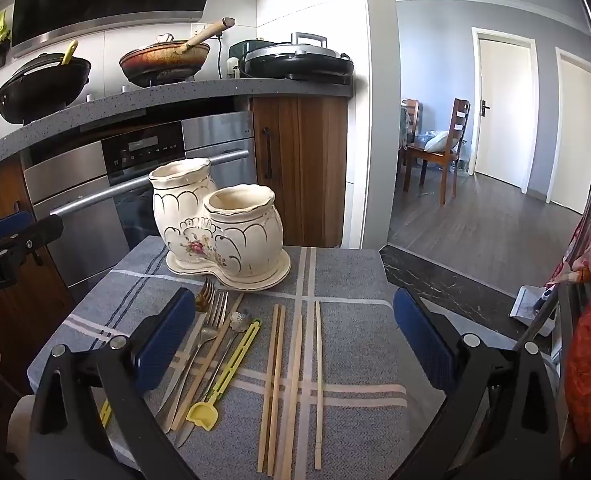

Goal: Organize utensils

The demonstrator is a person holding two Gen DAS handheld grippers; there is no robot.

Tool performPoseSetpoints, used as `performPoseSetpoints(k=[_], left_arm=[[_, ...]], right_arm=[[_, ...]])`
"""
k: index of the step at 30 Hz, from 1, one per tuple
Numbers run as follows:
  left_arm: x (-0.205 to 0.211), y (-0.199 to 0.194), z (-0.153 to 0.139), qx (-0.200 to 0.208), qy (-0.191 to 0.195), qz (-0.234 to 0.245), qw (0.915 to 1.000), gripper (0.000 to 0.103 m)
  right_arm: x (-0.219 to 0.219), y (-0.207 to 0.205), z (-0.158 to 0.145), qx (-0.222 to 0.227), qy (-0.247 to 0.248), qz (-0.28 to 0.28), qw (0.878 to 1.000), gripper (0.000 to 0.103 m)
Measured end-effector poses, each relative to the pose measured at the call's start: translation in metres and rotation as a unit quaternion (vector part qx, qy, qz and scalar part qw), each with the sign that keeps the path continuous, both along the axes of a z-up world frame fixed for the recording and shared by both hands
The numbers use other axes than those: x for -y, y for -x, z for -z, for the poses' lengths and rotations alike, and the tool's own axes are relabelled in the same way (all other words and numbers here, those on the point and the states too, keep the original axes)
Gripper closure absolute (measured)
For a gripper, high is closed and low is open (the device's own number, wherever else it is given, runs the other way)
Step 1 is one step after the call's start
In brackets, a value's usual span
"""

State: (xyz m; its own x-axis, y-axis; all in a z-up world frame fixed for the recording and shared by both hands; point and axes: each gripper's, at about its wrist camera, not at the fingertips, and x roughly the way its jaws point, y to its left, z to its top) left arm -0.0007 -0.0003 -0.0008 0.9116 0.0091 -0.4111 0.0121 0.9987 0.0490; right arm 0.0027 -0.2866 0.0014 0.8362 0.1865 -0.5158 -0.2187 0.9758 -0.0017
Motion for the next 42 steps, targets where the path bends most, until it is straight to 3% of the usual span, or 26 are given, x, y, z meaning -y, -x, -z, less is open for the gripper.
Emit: performPoseSetpoints(k=[16, 42], left_arm=[[-0.001, -0.014, 0.001, -0.010, 0.001, 0.005, 0.9999, 0.004], [0.003, -0.004, 0.001, -0.007, -0.001, 0.005, 1.0000, 0.004]], right_arm=[[0.006, -0.001, 0.004, 0.001, -0.007, 0.001, 1.000, 0.005], [0.006, -0.001, 0.007, -0.004, -0.012, 0.005, 1.000, 0.005]])
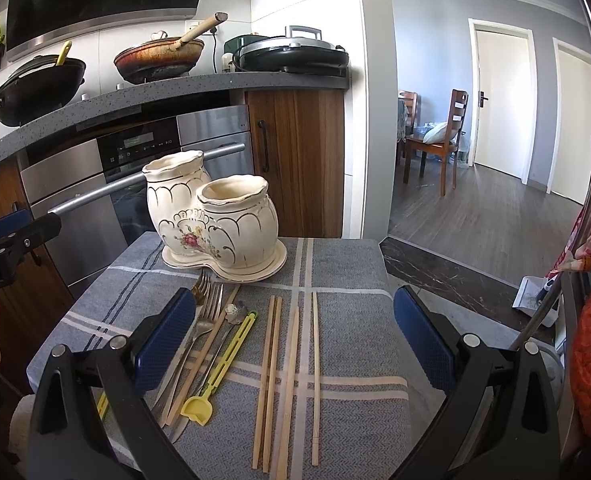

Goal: Organize utensils

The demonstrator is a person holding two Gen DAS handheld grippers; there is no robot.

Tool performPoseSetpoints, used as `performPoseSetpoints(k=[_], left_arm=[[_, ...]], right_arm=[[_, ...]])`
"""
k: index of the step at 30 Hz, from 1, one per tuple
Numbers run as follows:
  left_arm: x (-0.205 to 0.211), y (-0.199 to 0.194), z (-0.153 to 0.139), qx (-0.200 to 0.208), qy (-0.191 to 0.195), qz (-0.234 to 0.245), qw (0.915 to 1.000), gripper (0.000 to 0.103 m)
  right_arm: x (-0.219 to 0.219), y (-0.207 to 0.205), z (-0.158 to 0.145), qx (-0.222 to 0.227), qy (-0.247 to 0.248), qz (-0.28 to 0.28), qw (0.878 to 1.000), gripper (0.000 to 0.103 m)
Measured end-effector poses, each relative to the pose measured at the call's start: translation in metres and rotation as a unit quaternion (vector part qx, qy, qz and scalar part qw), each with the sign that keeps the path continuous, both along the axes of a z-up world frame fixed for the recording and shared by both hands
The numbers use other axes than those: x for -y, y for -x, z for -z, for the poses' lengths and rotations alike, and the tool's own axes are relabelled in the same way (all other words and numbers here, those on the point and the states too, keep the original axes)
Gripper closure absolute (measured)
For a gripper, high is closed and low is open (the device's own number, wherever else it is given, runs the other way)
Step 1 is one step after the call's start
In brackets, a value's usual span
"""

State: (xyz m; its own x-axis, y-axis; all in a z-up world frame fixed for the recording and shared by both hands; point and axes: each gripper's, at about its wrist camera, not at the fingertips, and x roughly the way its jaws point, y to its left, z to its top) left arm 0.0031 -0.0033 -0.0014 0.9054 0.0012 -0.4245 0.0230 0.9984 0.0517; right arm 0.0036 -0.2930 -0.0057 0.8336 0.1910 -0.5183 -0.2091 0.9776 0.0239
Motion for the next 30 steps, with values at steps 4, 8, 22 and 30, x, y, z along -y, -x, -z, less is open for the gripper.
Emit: performPoseSetpoints(k=[4, 8, 22, 30], left_arm=[[0.0011, -0.0004, 0.0007, 0.000, -0.001, 0.000, 1.0000, 0.004], [0.0011, -0.0006, 0.0008, -0.001, 0.000, 0.000, 1.0000, 0.004], [0.0003, -0.0015, 0.0057, -0.005, -0.002, -0.001, 1.0000, 0.004], [-0.0002, -0.0015, 0.0060, -0.005, 0.000, -0.002, 1.0000, 0.004]], right_arm=[[0.0012, 0.0004, 0.0021, -0.002, -0.002, 0.002, 1.000, 0.005], [0.0033, 0.0001, 0.0040, -0.004, -0.003, 0.004, 1.000, 0.005], [0.0037, -0.0006, 0.0056, -0.009, -0.003, 0.005, 1.000, 0.005], [0.0026, -0.0004, 0.0058, -0.010, -0.001, 0.004, 1.000, 0.005]])
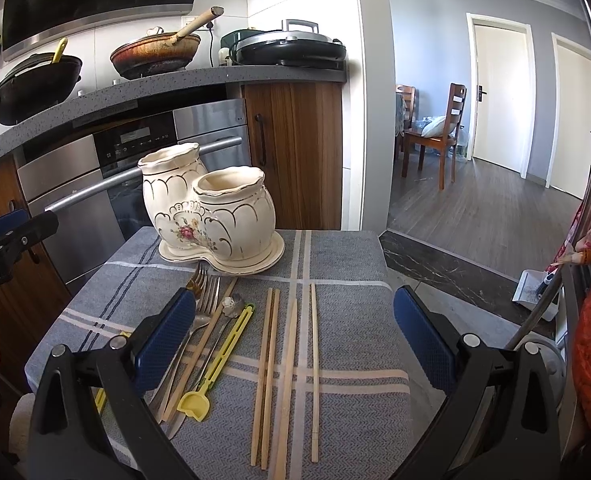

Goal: Organize utensils

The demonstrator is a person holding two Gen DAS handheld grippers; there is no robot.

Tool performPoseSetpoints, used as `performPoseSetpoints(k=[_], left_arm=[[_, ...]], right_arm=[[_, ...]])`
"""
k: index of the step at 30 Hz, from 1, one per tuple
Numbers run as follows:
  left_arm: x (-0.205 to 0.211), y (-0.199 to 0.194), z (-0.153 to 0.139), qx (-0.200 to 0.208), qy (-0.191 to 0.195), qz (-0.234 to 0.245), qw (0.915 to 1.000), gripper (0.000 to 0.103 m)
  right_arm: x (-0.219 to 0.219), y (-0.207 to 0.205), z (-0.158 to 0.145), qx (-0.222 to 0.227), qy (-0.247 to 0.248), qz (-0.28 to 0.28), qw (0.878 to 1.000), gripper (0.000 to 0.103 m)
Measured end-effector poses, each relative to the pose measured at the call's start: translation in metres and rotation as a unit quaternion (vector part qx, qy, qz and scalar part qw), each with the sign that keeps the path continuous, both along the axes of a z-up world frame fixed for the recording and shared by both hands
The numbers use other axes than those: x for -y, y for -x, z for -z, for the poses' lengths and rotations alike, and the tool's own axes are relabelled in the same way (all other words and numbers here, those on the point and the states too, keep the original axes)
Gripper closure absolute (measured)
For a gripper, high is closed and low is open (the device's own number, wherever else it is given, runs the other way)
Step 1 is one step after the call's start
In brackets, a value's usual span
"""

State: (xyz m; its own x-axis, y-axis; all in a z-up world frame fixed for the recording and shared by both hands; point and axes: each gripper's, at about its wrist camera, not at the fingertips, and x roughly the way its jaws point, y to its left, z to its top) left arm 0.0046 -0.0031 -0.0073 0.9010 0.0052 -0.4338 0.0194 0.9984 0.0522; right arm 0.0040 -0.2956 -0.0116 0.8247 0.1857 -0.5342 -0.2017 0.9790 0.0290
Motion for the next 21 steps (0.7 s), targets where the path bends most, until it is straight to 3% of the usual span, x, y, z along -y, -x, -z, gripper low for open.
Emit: performPoseSetpoints(k=[13, 21], left_arm=[[-0.001, -0.001, 0.000, -0.002, 0.001, 0.001, 1.0000, 0.004], [-0.018, -0.001, -0.001, 0.002, 0.013, -0.001, 0.9999, 0.004]], right_arm=[[-0.010, -0.001, -0.001, -0.005, 0.008, -0.010, 1.000, 0.005], [-0.040, 0.003, 0.007, -0.029, 0.024, -0.042, 0.998, 0.005]])
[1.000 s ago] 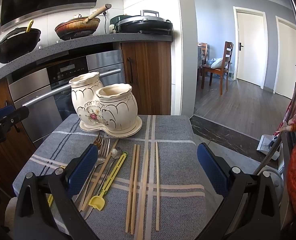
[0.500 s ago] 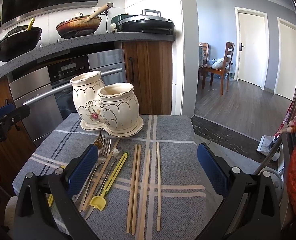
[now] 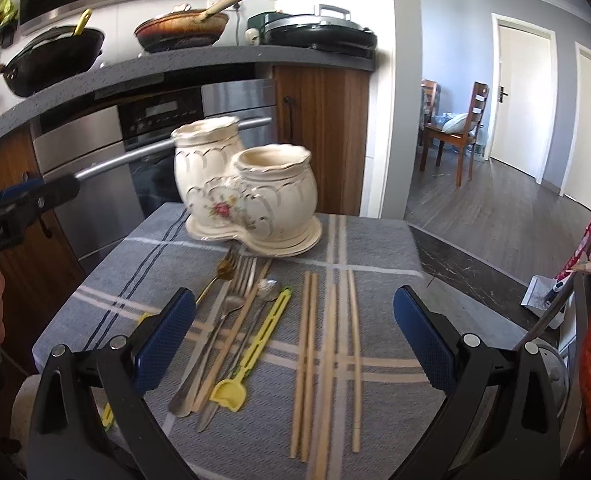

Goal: Organize utensils

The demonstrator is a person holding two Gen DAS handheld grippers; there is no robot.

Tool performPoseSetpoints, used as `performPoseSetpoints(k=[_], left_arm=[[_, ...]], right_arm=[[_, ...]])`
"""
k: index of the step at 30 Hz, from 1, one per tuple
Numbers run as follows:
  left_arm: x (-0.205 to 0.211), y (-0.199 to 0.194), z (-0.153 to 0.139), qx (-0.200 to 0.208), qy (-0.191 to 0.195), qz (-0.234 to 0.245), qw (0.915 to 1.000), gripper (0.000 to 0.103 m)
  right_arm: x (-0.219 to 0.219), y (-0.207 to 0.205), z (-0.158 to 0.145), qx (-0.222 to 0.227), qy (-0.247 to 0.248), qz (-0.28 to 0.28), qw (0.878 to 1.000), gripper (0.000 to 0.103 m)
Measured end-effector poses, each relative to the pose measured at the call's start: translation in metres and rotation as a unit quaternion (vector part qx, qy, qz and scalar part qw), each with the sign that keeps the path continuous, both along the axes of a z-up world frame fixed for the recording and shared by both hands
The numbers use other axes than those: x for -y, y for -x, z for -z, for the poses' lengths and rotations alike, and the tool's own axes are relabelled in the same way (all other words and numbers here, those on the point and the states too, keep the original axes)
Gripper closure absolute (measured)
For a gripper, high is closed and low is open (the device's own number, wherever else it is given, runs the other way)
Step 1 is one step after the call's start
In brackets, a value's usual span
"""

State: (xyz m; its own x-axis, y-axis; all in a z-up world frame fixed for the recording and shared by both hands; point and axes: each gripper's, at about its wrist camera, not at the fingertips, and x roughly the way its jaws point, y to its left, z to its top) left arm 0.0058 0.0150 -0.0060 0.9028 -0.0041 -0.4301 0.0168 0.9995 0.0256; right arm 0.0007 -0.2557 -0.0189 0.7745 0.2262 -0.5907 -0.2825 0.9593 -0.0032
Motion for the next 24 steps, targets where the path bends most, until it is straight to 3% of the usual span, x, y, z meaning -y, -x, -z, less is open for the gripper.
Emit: performPoseSetpoints(k=[7, 9, 17, 24], left_arm=[[-0.024, 0.000, 0.002, 0.005, -0.005, 0.000, 1.0000, 0.004], [-0.033, 0.001, 0.003, 0.004, 0.000, -0.004, 1.0000, 0.004], [-0.064, 0.003, 0.005, 0.004, 0.009, -0.020, 0.9998, 0.004], [-0.073, 0.005, 0.010, 0.003, 0.013, -0.020, 0.9997, 0.004]], right_arm=[[-0.048, 0.005, 0.020, -0.049, 0.010, -0.062, 0.997, 0.005], [-0.064, 0.005, 0.027, -0.065, 0.009, -0.081, 0.995, 0.011], [-0.120, 0.003, 0.047, -0.127, 0.016, -0.129, 0.983, 0.064], [-0.138, 0.004, 0.069, -0.158, 0.047, -0.130, 0.978, 0.077]])
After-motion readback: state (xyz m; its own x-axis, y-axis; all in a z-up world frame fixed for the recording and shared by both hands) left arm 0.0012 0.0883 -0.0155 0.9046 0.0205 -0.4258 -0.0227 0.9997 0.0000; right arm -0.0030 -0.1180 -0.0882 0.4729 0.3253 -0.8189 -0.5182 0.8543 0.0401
